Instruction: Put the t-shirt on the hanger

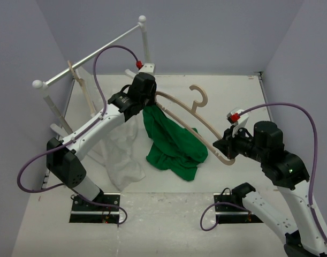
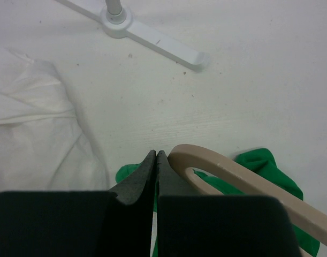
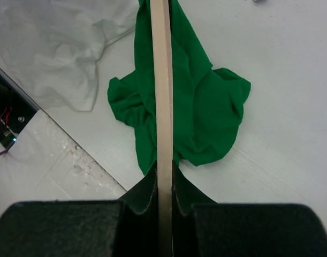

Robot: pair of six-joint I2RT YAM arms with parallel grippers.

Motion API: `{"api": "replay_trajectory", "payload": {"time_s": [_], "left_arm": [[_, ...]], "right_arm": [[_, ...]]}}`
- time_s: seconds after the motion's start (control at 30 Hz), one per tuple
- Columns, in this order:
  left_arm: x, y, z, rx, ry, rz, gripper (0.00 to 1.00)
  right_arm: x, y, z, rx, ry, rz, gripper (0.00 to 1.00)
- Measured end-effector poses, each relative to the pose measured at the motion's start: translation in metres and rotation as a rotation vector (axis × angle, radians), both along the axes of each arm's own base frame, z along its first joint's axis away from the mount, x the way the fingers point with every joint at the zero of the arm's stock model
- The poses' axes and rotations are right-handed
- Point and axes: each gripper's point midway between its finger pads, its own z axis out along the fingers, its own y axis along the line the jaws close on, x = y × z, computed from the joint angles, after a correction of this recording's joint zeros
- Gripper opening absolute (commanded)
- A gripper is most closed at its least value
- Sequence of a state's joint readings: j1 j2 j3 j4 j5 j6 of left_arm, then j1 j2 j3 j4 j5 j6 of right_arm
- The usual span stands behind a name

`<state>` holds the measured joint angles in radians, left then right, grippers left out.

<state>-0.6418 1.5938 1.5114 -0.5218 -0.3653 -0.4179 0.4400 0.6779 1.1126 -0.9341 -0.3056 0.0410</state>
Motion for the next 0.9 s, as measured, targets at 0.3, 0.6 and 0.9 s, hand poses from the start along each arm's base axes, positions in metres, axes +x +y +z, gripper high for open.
{"api": "replay_trajectory", "payload": {"time_s": [0.3,0.6,0.9], "left_arm": [[0.001,-0.003,0.007,0.008,-0.006,-0.034,0.00],[-0.006,-0.022,0.020,-0.018,-0.027,-0.194,0.00],[-0.034,-0.052,0.055,-0.106,-0.089,-0.453,0.00]], "right_arm": [[-0.009,-0.001,-0.003,0.001,0.019,0.016,0.00],[-0.006,0.003,-0.012,-0.012,0.068,0.029,0.00],[0.007,0.022,-0.018,0.017,0.087,0.087,0.00]]}}
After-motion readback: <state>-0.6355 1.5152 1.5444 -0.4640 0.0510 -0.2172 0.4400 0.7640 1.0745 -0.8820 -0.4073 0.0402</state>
